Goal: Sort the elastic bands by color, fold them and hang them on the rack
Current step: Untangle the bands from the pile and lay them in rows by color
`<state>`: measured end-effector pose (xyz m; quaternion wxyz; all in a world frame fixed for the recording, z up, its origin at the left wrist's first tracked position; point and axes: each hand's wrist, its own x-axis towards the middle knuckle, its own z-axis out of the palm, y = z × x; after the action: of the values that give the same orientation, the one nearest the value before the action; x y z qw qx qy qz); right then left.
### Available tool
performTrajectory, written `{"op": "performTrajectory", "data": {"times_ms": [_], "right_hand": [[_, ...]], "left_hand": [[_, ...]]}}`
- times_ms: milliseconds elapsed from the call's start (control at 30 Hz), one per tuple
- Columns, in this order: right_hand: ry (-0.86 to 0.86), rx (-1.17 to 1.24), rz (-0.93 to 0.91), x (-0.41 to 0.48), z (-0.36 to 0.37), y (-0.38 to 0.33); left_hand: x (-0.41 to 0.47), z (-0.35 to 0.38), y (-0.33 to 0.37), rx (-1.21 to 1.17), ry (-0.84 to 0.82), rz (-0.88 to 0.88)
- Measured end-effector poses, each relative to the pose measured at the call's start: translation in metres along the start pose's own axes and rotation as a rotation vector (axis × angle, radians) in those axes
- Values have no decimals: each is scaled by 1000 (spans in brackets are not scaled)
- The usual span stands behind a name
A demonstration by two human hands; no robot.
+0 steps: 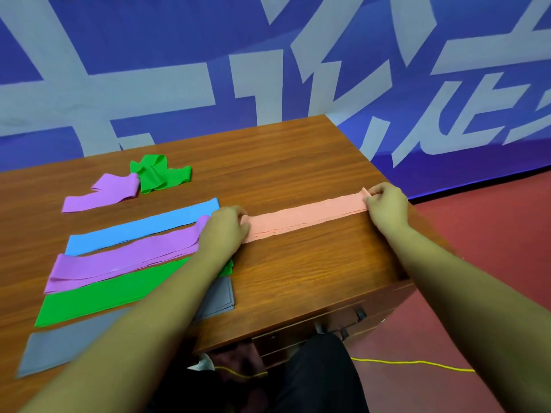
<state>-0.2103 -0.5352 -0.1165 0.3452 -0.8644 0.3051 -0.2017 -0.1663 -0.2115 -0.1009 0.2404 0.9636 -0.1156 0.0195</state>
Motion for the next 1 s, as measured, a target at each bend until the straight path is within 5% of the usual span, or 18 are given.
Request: {"op": "performTrajectory", "data": {"times_ms": [133, 267, 433, 667, 1000], "right_hand": [[47, -235, -117, -12, 4, 0], [71, -323, -168, -24, 2, -25], [-174, -295, -364, -50, 24, -88], [-464, -168, -591, -89, 116, -195], [-503, -217, -630, -77, 248, -291]], "left_hand": [[0, 3, 2, 101, -6, 42], [3, -10, 7, -54, 22, 53], [20, -61, -28, -78, 56, 107], [30, -116, -133, 49, 137, -101], [85, -114, -236, 27, 168, -154]]}}
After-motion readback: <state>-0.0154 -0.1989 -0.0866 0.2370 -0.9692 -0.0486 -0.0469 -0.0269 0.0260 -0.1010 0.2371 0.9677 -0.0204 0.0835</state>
